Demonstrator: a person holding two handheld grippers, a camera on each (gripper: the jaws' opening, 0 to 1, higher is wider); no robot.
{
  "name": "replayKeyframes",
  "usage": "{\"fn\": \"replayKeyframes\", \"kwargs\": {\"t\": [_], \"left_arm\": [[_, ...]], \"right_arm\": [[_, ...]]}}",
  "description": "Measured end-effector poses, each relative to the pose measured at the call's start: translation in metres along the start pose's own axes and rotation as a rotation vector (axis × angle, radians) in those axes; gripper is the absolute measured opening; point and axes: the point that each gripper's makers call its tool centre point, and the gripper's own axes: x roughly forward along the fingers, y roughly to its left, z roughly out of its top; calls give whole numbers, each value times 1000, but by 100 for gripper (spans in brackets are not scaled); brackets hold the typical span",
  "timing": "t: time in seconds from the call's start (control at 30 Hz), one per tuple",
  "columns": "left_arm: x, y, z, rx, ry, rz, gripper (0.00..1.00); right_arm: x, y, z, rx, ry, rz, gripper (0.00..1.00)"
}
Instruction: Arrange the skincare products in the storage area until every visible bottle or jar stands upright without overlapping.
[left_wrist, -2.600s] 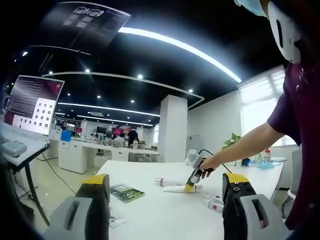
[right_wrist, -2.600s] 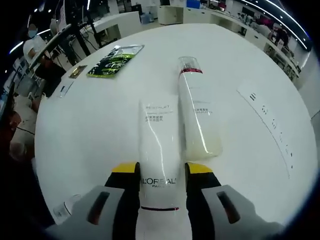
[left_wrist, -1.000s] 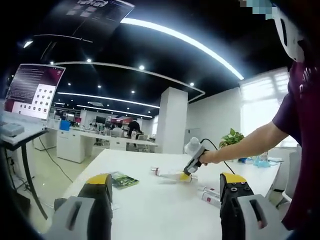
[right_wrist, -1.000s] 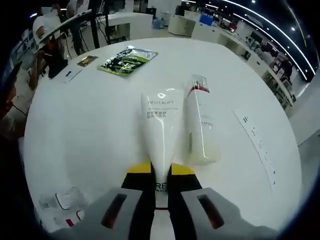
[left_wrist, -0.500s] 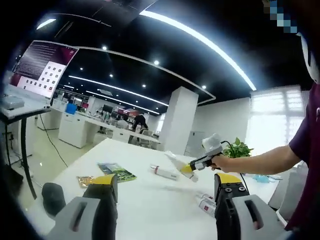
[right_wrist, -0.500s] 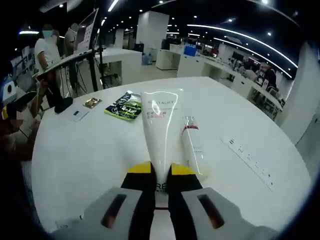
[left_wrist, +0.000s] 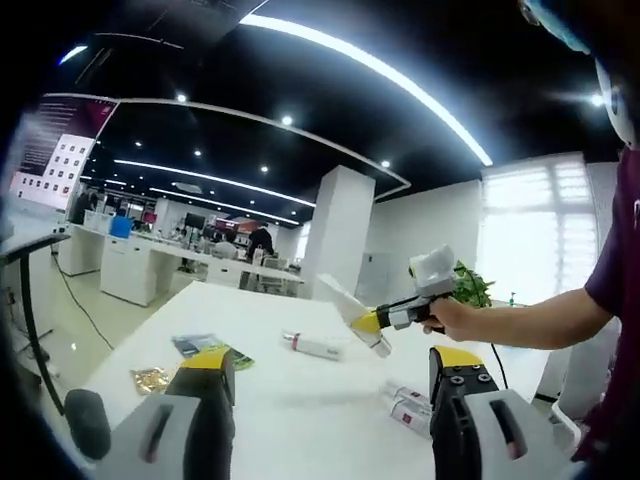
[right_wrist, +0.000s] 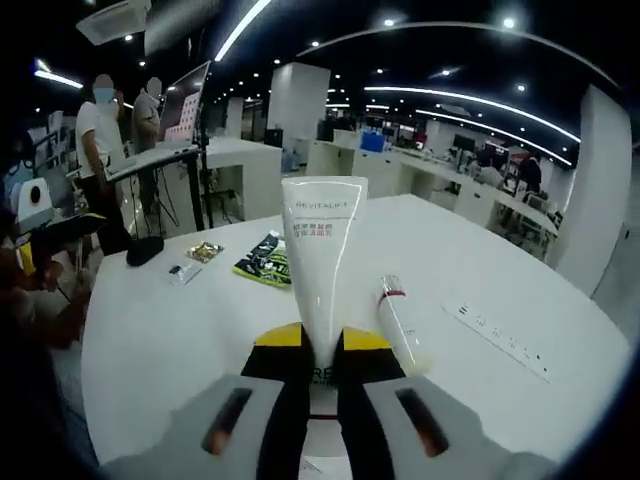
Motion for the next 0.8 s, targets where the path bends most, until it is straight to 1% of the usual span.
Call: {"fn": "replayKeyframes", "kwargs": {"t": [0.1,0.17,0.2,0.23,0.27,0.3,0.37,0.47,0.57,0.67,0.8], "left_arm": [[8,-3,-1,-11,3,-2,82],[14,-4,-1,-17,6,1,81],[17,-4,-1,-13,12,0,81],[19,-5,-2,1,22,-3,81],[20,-5,-2,7,27,-4,81],[22,-5,-4,20,38,-2,81],[25,-5,-3,20,38,-5,81],[28,-3,-2,1,36,-5,81],[31,-2,-1,-23,26,0,81],[33,-2,0,-52,18,3,80],[38,-6,-2,-75,17,-7,78]], "right_arm": [[-3,8,3,-7,-34,-12,6],[-6,14,5,4,-59,-15,6],[-8,21,8,27,-91,-11,6],[-8,24,9,39,-100,-7,6],[-9,33,10,87,-121,19,6],[-10,39,10,113,-129,31,6],[-12,48,9,94,-144,17,6],[-16,63,9,117,-173,27,6],[-24,79,14,139,-231,25,6],[-29,91,15,147,-260,19,6],[-34,105,14,114,-279,17,6]]}}
